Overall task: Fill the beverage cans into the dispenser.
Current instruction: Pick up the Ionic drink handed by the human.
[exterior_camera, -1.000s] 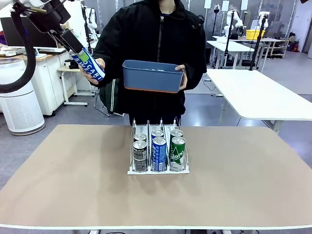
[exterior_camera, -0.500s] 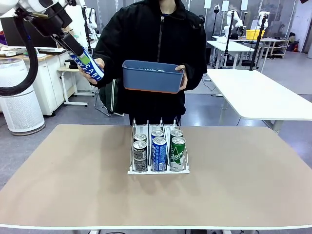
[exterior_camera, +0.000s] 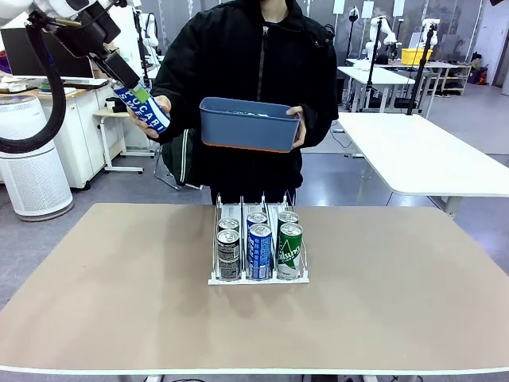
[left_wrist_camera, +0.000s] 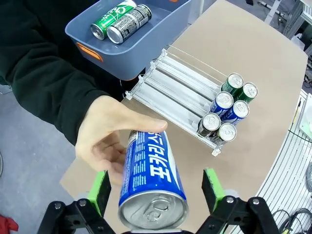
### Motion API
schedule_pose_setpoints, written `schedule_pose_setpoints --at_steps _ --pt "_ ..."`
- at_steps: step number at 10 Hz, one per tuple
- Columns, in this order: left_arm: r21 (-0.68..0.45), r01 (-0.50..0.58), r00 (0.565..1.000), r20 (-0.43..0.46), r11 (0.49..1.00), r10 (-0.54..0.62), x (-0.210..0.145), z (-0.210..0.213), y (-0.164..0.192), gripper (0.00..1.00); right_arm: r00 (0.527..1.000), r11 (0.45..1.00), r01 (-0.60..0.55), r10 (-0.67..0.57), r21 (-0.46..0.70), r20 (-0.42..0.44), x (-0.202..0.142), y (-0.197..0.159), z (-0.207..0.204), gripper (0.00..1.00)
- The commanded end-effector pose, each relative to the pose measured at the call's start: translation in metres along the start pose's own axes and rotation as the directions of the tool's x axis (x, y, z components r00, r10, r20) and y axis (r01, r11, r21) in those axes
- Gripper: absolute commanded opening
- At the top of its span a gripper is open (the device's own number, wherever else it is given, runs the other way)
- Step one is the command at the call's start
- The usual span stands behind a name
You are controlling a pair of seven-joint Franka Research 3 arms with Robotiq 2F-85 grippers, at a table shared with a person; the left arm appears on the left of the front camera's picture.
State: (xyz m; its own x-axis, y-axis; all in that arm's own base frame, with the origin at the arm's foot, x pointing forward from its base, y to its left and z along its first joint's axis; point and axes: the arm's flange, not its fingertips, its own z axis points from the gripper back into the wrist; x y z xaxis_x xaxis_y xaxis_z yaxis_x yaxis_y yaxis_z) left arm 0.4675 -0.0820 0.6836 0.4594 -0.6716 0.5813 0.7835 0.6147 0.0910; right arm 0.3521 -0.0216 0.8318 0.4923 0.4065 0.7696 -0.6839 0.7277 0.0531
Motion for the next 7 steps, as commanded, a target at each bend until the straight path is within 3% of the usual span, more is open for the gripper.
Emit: schedule_pose_setpoints --at_steps 1,7 --pt "-0.016 0.029 0.999 0.015 0.999 -0.029 -0.0016 -0.0017 0.0048 1.0 1.0 1.0 0.006 -0.006 0.005 0.006 0.0007 0.0007 -0.002 1.0" --pt "-0.002 0.0 1.0 -0.002 1.0 0.0 0.0004 -0.0014 0.0005 1.0 1.0 1.0 0.006 -0.006 0.005 0.006 0.0007 0.0007 -0.002 1.0"
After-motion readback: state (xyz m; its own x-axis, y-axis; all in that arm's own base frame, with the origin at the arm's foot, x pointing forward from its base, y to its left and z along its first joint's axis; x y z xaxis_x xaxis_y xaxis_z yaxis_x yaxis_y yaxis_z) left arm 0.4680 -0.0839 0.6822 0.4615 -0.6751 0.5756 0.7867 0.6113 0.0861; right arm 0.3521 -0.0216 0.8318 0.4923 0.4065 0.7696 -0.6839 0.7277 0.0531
